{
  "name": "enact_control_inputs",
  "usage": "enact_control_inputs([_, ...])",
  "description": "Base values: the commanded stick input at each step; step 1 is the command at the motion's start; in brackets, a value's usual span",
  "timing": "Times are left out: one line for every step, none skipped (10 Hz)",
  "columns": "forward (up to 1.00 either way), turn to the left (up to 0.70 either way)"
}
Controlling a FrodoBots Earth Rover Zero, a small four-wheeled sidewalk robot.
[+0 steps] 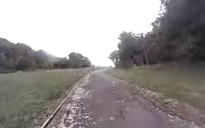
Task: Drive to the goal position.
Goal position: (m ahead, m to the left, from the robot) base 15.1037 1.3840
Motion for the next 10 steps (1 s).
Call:
enact_control_inputs([0.85,0.0])
enact_control_inputs([0.85,0.0])
enact_control_inputs([0.85,0.0])
enact_control_inputs([0.85,0.0])
enact_control_inputs([0.85,0.0])
enact_control_inputs([0.85,0.0])
enact_control_inputs([0.85,0.0])
enact_control_inputs([0.85,0.0])
enact_control_inputs([0.85,0.0])
enact_control_inputs([0.85,0.0])
